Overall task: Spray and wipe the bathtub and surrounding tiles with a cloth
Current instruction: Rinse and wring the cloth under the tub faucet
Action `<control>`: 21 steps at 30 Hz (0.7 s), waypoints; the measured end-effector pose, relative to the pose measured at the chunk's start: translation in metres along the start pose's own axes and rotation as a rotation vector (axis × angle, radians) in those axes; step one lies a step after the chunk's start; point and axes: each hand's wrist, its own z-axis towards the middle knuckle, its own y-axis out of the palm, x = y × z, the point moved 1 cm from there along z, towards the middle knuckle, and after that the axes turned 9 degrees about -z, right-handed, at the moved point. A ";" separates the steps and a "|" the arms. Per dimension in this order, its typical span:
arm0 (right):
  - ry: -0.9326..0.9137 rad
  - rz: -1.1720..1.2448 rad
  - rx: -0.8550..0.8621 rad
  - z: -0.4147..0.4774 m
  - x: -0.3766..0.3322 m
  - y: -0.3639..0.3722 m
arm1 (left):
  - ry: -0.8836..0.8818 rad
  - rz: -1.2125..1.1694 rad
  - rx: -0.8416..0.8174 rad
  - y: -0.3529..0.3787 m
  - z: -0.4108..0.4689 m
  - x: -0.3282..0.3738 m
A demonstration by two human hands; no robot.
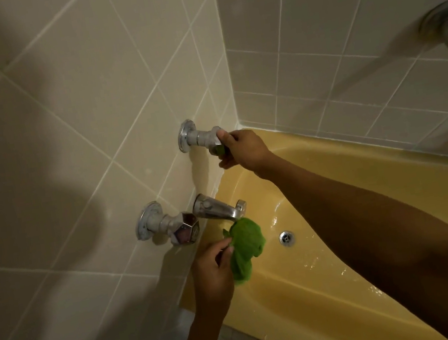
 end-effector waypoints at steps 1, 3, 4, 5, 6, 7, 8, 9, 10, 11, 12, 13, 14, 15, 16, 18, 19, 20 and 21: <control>0.054 0.053 -0.045 0.000 -0.005 -0.005 | 0.004 -0.004 0.002 0.000 -0.001 0.001; 0.119 0.061 -0.112 -0.001 -0.012 -0.011 | 0.002 -0.014 0.005 0.000 -0.001 0.002; 0.099 -0.031 -0.111 0.000 -0.014 -0.014 | -0.006 -0.020 0.007 0.001 -0.002 0.003; 0.033 -0.164 -0.088 -0.001 -0.014 -0.016 | -0.017 -0.024 0.008 0.001 -0.002 0.003; -0.075 -0.282 -0.062 -0.002 -0.015 -0.016 | -0.028 -0.024 0.009 0.002 -0.002 0.003; -0.198 -0.360 -0.045 -0.004 -0.015 -0.015 | -0.035 -0.020 0.010 0.003 -0.003 0.004; -0.299 -0.430 -0.038 -0.005 -0.014 -0.011 | -0.038 -0.015 0.011 0.004 -0.004 0.005; -0.363 -0.496 -0.029 -0.004 -0.014 -0.008 | -0.042 -0.017 0.008 0.004 -0.004 0.005; -0.384 -0.541 -0.007 -0.003 -0.013 -0.005 | -0.048 -0.024 0.002 0.005 -0.004 0.005; -0.375 -0.564 0.017 -0.001 -0.014 -0.004 | -0.056 -0.030 -0.006 0.005 -0.005 0.006; -0.355 -0.579 0.024 0.001 -0.014 -0.003 | -0.059 -0.033 -0.011 0.005 -0.006 0.007; -0.344 -0.588 0.013 0.002 -0.017 -0.004 | -0.056 -0.034 -0.011 0.005 -0.006 0.007; -0.330 -0.599 -0.011 0.003 -0.018 -0.006 | -0.050 -0.036 -0.011 0.005 -0.006 0.008; -0.325 -0.599 -0.037 0.004 -0.020 -0.009 | -0.045 -0.042 -0.011 0.005 -0.006 0.009; -0.317 -0.590 -0.055 0.004 -0.021 -0.012 | -0.042 -0.051 -0.009 0.005 -0.006 0.011; -0.304 -0.568 -0.071 0.004 -0.023 -0.015 | -0.044 -0.071 -0.014 0.006 -0.005 0.014; -0.295 -0.558 -0.071 0.005 -0.023 -0.016 | -0.045 -0.075 -0.020 0.006 -0.004 0.015; -0.287 -0.549 -0.069 0.006 -0.022 -0.016 | -0.047 -0.076 -0.024 0.006 -0.002 0.015; -0.284 -0.539 -0.062 0.005 -0.022 -0.016 | -0.052 -0.071 -0.029 0.006 0.000 0.015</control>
